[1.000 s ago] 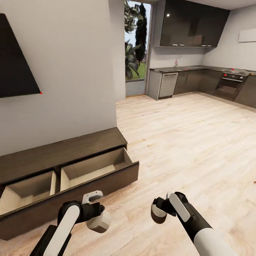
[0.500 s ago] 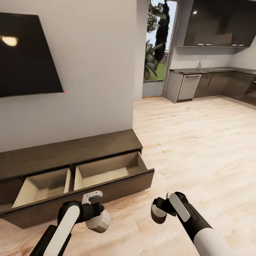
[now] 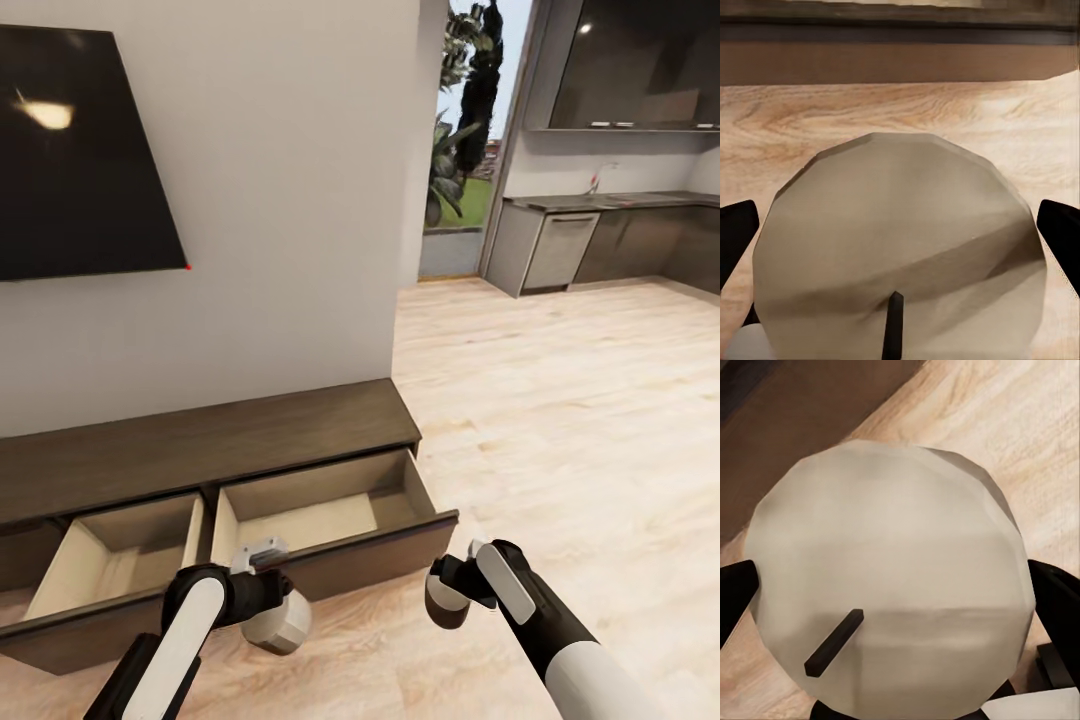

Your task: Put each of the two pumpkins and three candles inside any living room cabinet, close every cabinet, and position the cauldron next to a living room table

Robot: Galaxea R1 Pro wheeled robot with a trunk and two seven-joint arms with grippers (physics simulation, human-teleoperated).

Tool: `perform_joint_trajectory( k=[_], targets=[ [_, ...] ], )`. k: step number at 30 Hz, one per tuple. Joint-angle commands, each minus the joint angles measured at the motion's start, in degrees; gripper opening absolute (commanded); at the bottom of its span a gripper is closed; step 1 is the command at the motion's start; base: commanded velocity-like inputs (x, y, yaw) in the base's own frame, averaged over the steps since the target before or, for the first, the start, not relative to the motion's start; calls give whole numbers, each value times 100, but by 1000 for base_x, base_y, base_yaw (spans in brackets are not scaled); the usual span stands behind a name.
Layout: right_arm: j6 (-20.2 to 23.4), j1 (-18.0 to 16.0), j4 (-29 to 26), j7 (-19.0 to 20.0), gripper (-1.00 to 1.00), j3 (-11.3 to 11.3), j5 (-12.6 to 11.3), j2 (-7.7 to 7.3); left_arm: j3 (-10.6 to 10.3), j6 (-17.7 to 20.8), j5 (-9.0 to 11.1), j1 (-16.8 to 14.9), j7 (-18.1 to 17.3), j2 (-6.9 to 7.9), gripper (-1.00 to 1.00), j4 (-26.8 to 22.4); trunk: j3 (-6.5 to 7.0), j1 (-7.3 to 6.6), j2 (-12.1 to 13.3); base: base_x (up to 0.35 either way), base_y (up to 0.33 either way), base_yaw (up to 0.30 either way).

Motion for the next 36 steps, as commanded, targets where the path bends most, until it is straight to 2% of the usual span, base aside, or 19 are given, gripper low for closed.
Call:
perform_joint_trajectory(
  k=[1, 5, 16, 36],
  targets=[
    [-2, -4, -9, -67, -100, 28, -64, -7, -10, 1, 59, -5, 59, 4, -100, -6, -5, 3, -3, 329, 0, 1],
    [-2, -4, -10, -69, -100, 26, -67, -7, -10, 1, 67, -5, 59, 4, -100, -6, -5, 3, -3, 329, 0, 65],
    [-2, -4, -8, -65, -100, 29, -73, -7, -10, 1, 79, -5, 59, 4, -100, -6, -5, 3, -3, 321, 0, 242],
    [-2, -4, -8, -63, -100, 32, -73, -7, -10, 1, 83, -5, 59, 4, -100, -6, -5, 3, -3, 190, 33, 19]
  ],
)
